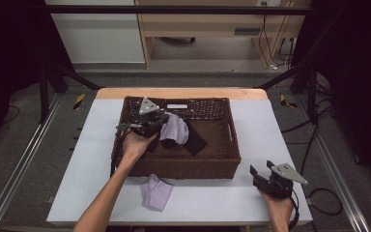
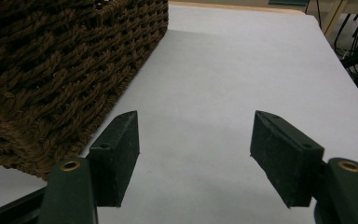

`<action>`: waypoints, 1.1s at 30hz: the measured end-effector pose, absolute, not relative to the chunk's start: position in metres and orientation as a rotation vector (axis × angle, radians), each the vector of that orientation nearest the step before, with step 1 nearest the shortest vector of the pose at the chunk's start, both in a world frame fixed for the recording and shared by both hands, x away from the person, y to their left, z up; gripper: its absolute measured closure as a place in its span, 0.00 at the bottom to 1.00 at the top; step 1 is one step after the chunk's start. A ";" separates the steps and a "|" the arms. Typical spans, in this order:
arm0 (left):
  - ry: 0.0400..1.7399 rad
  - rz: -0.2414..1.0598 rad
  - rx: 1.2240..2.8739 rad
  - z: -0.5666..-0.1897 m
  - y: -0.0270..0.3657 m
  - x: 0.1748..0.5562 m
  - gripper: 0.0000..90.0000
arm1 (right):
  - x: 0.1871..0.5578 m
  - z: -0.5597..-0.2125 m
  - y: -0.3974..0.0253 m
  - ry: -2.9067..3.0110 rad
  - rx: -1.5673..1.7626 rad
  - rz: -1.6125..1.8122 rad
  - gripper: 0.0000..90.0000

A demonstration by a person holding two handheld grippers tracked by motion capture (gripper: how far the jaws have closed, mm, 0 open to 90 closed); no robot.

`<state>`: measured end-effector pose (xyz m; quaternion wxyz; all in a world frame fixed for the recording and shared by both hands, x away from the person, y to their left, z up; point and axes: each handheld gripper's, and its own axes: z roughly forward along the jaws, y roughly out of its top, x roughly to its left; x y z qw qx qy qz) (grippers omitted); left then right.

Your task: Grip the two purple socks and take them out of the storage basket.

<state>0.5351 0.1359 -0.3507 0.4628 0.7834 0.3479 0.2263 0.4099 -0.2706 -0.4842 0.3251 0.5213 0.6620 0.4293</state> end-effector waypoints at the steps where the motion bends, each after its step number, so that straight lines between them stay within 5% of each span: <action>1: 0.841 0.566 1.915 -0.348 0.137 0.532 0.99 | 0.410 -0.484 -0.271 1.736 1.366 1.125 0.37; 33: 0.589 0.611 1.693 -0.265 0.186 0.418 0.99 | 0.410 -0.484 -0.270 1.733 1.369 1.123 0.37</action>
